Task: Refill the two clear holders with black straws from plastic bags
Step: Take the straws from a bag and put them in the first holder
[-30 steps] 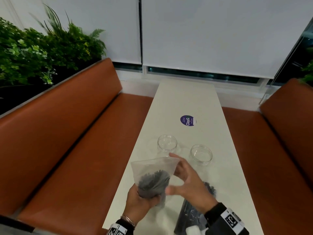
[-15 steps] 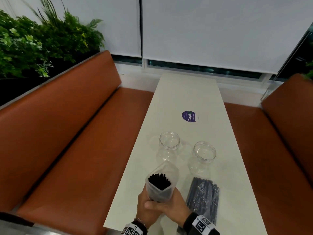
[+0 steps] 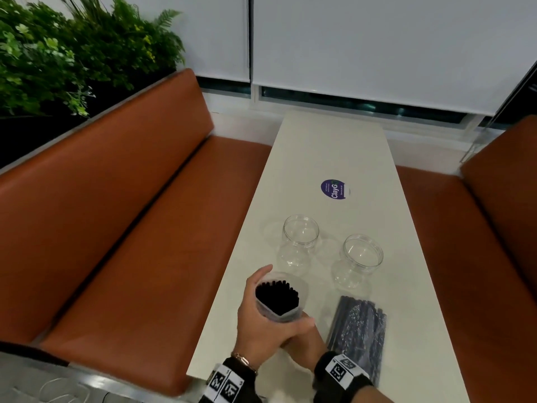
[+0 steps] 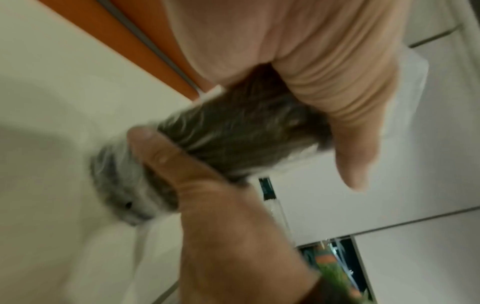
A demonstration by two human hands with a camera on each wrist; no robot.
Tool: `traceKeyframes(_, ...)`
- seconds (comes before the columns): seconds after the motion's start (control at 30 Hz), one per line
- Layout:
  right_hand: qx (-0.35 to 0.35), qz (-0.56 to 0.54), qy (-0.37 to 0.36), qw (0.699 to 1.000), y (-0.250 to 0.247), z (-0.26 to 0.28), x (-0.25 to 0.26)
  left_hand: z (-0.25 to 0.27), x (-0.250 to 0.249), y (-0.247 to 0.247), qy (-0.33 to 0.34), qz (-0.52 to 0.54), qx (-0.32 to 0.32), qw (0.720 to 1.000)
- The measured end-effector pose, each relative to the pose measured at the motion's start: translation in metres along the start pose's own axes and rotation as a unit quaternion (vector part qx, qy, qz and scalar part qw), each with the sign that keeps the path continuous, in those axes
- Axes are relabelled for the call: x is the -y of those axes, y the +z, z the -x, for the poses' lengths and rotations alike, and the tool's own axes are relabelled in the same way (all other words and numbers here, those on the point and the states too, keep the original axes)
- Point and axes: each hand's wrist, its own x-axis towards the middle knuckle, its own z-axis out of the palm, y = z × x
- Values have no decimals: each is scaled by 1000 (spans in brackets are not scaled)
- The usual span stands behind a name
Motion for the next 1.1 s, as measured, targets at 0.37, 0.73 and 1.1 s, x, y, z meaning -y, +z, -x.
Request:
traceKeyframes(0.37, 28, 311, 35, 949, -75, 8, 42, 3, 67, 28, -114, -42, -49, 991)
traceKeyframes(0.73, -115, 343, -68, 930, -97, -88, 126, -13, 72, -13, -135, -85, -10, 987)
traceKeyframes(1.1, -86, 365, 2, 927, -80, -124, 100, -24, -18, -122, -106, -319, 71, 939)
